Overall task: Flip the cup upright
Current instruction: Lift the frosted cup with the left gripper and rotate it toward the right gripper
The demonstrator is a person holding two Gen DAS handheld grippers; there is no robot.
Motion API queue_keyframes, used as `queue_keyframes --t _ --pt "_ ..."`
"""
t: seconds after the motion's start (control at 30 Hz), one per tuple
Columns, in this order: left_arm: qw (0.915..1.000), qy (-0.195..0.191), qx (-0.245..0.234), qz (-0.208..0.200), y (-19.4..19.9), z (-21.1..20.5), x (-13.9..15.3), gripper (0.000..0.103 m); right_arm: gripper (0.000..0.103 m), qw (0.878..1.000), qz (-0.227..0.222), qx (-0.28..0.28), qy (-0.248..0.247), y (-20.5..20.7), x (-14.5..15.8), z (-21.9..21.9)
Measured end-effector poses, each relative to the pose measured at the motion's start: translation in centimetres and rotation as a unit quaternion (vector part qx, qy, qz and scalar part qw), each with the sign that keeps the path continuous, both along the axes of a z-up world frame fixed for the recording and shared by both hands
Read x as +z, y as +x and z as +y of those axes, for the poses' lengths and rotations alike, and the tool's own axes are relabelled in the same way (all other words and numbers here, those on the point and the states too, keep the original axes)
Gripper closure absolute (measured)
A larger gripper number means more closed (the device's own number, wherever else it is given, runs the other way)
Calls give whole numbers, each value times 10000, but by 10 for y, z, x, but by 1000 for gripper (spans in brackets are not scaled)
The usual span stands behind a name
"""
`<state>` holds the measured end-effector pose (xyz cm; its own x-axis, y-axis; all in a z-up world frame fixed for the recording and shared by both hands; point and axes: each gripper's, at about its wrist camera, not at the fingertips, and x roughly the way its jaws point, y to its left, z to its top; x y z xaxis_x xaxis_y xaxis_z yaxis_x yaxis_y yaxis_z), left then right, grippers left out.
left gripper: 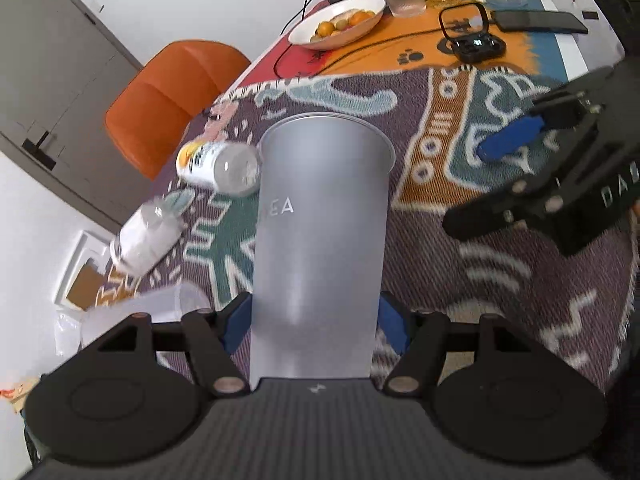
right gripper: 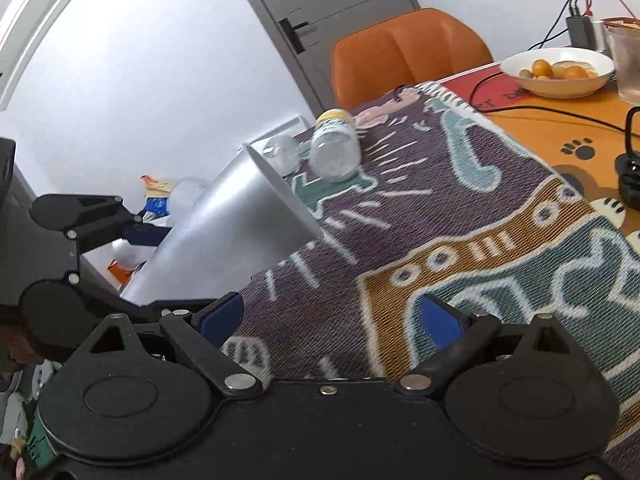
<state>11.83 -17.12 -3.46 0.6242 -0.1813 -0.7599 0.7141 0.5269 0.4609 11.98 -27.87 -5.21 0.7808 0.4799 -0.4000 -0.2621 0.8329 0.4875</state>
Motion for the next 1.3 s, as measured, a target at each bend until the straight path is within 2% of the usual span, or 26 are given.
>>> queue_keyframes --t 0.33,0.6,0.67,0.7,0.77,0.87,1.1,1.3 --pt "9992 207 308 166 -26 32 -17 37 7 9995 -19 312 -26 -15 -1 24" --pt "9982 225 430 340 -31 40 -29 36 7 9991 3 417 -62 -20 -3 32" --pt "9982 293 457 251 -33 38 -33 35 7 9991 62 426 -46 -20 -5 32" --pt "9981 345 469 223 -33 38 -34 34 7 9990 86 437 -37 -21 -6 32" --pt "9978 343 524 227 -33 40 -32 26 6 9988 117 473 -36 -22 -7 33" --pt "9978 88 617 246 -33 47 -21 18 4 9986 127 507 -10 -23 -7 33" --pt "9960 -428 783 44 -43 64 10 16 0 9983 119 555 88 -21 1 38" --pt "9873 -1012 1218 -141 -47 90 30 16 0 9963 231 784 252 -19 7 53"
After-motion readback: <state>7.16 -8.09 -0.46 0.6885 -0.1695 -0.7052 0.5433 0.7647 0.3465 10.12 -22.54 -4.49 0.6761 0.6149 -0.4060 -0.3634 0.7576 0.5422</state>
